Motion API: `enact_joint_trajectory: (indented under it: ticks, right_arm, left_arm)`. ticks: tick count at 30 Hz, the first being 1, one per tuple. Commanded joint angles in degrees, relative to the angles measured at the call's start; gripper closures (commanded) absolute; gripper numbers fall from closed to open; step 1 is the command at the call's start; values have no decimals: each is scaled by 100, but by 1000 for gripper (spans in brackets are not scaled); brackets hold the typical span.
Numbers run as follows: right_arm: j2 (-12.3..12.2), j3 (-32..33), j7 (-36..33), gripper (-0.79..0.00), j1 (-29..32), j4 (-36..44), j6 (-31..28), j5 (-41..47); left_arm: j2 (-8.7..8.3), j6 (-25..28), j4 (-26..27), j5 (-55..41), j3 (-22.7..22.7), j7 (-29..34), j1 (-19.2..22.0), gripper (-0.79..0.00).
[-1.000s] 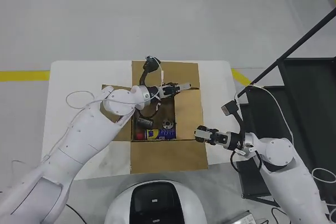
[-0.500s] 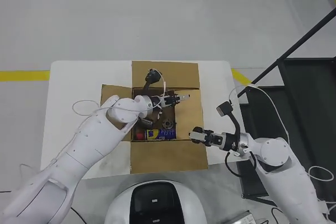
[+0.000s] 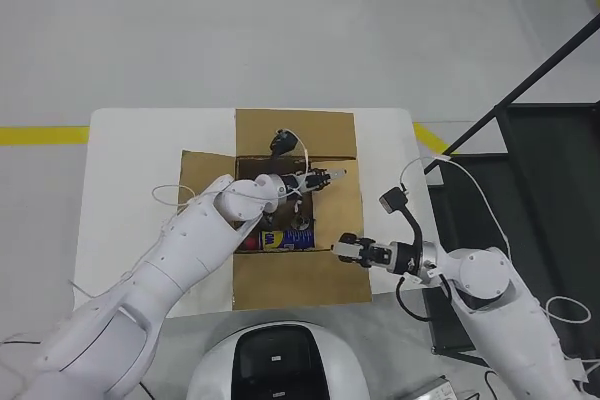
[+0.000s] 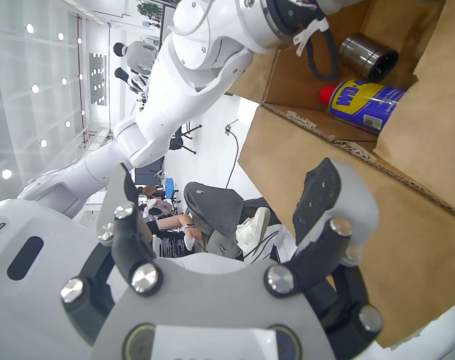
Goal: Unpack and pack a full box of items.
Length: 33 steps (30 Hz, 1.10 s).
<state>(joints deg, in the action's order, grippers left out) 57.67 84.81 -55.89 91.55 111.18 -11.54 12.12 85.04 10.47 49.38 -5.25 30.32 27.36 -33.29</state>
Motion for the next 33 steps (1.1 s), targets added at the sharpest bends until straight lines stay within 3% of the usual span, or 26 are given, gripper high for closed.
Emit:
enact_joint_trajectory:
  ticks: [1, 9, 22, 27, 33]
  right_arm:
    - [-3, -27, -5, -785, -28, 5, 21, -17]
    - [-26, -26, -42, -785, -25, 162, 1, -53]
    - [-77, -87, -258, -785, 69, 742, 42, -296]
    - [-94, -46, 13, -785, 186, 899, 388, -660]
    - [-105, 530, 905, -785, 663, 957, 766, -798]
  left_arm:
    - [31, 289, -55, -236, 91, 184, -10, -785]
    - [90, 928, -41, -604, 363, 513, -58, -785]
    - [92, 1339, 771, -871, 729, 791, -349, -785]
    - [179, 1239, 864, -1047, 720, 970, -294, -785]
    - [292, 1328, 724, -1152, 665, 1155, -242, -785]
